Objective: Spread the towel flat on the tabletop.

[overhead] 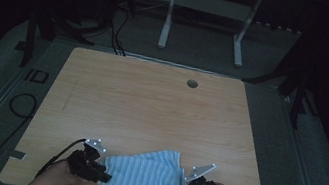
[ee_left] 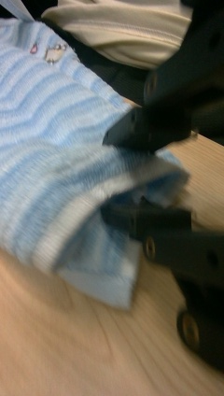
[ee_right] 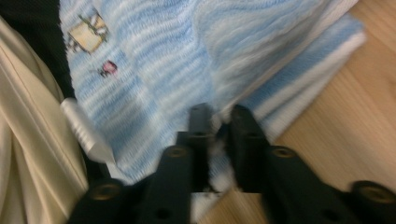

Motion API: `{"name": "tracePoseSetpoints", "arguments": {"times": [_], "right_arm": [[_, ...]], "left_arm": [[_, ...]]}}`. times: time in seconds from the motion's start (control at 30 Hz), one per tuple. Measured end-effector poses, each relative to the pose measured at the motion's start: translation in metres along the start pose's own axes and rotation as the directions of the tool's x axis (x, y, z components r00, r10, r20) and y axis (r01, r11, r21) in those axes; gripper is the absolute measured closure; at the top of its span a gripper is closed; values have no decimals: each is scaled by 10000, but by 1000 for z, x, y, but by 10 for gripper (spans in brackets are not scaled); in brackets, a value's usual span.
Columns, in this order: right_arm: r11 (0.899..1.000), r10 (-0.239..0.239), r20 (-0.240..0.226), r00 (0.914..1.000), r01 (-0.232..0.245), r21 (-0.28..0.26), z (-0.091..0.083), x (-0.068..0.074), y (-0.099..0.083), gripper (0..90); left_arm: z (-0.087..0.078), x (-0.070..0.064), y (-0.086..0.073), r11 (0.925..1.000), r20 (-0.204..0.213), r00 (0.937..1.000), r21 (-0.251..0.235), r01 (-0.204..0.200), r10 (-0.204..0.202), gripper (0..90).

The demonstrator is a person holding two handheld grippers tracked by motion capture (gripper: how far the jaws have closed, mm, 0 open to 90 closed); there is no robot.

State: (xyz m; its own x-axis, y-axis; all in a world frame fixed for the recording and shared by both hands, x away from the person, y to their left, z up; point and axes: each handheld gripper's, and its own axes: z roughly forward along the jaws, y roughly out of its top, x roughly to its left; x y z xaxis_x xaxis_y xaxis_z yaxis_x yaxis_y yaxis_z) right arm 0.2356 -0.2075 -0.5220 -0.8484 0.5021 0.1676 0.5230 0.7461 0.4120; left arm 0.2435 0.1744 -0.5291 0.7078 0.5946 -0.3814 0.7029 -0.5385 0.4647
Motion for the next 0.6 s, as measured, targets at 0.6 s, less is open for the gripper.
{"name": "tracePoseSetpoints", "arguments": {"times": [0.6], "right_arm": [[9965,310,1194,9924,-213,-814,-6,-40,92,547]], "left_arm": [[1,7,60,9955,-102,9964,-428,-850,846,406]]}}
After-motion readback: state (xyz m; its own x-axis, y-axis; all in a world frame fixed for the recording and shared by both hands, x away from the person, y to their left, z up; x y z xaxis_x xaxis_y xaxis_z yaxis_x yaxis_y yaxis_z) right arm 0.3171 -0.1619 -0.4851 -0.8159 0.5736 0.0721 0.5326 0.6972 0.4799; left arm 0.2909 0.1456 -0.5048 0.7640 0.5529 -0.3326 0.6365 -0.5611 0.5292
